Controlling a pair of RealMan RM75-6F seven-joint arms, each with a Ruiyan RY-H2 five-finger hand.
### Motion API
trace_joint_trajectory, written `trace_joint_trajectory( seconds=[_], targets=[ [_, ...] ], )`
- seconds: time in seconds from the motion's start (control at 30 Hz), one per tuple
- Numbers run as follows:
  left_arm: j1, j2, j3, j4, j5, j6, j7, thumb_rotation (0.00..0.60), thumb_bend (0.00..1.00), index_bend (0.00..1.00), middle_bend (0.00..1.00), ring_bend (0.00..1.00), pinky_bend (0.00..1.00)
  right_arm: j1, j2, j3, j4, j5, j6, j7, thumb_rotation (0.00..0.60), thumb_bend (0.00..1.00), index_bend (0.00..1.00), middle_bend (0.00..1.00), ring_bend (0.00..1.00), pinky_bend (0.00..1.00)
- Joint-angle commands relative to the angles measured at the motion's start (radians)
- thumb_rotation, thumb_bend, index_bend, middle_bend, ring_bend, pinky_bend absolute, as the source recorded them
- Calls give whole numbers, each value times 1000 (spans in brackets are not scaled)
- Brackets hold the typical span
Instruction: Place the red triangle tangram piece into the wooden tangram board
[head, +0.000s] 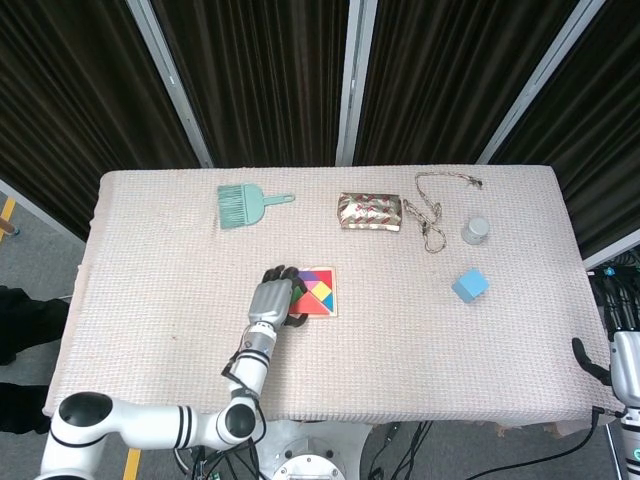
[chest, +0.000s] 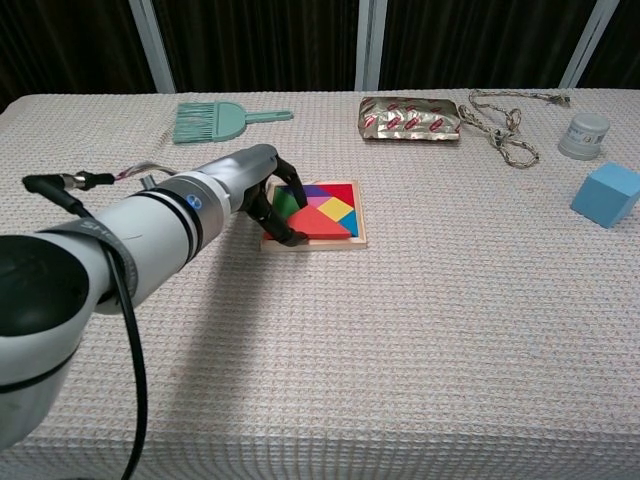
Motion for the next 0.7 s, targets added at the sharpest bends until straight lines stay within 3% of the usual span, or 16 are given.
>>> trace_joint_trajectory(
  seconds=[0.03,0.53,0.7],
  targets=[
    [-3,-6,-2,9,6,-6,-4,600,338,428,124,0,1,-1,1,1,2,1,1,2,600,249,0,0,0,0],
    [-7,-12,-8,42,11,-26,-8,600,338,413,124,0,1,-3,3,3,4,6,0,8,600,249,0,0,0,0],
    [-1,-8,1,36,13,-33,-9,600,337,341,123,0,2,-3,2,3,10,12,-8,11,600,249,0,0,0,0]
  ],
)
